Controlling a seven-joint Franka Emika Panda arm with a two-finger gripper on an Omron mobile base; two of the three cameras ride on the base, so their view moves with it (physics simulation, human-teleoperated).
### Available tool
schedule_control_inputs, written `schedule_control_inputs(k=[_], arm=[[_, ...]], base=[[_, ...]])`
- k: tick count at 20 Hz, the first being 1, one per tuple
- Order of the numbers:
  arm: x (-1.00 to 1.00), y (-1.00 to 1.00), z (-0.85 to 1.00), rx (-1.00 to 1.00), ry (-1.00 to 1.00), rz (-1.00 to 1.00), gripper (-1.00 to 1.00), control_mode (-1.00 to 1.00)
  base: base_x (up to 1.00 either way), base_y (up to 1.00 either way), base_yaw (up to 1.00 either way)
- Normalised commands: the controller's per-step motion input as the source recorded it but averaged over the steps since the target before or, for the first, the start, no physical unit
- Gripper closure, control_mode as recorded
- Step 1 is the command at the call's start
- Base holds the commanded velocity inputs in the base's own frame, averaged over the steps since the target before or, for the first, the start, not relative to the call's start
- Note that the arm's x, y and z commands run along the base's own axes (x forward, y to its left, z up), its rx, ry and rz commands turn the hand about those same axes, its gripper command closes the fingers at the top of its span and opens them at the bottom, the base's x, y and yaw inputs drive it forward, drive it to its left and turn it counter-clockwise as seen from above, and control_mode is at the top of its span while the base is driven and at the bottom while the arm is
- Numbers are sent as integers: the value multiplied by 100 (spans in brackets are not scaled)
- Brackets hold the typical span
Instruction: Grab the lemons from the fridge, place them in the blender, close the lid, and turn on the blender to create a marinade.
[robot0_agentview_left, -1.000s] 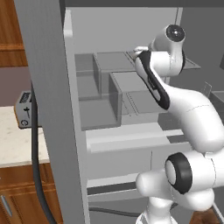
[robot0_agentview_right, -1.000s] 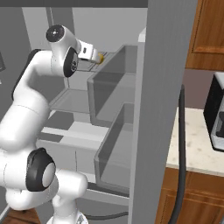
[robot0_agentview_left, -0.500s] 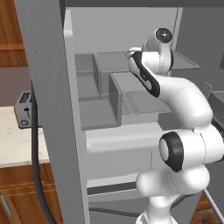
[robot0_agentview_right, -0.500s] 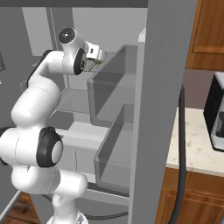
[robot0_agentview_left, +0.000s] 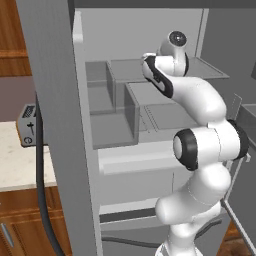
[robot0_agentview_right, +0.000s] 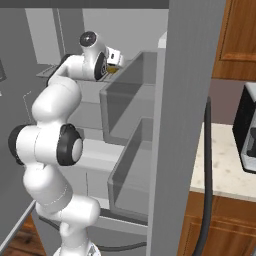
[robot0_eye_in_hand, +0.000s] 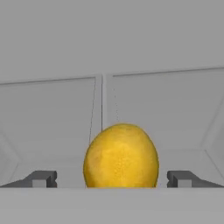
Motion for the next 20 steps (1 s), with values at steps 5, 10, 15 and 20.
schedule_control_inputs(k=[5,10,15,20], arm=[[57,0,-10,0,10,0,-100,-100],[38,0,-14,-1,5,0,-100,-100],[-10,0,-34,-2,-3,0,-100,-100],[-8,0,-37,-2,-5,0,-100,-100]], base=[[0,0,0],[0,0,0],[0,0,0],[0,0,0]])
